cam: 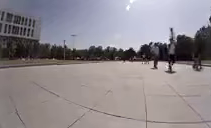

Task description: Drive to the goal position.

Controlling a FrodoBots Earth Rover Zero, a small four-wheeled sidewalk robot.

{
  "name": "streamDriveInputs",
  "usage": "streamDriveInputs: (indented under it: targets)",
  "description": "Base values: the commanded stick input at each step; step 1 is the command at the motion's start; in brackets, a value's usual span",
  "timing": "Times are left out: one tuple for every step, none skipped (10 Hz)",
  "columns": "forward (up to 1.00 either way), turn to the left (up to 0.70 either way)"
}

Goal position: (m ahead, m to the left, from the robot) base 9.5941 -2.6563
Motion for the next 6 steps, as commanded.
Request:
streamDriveInputs:
  targets:
    - [1.0,-0.39]
    - [1.0,-0.34]
    - [1.0,-0.13]
    - [1.0,0.0]
    - [1.0,0.0]
    - [1.0,0.0]
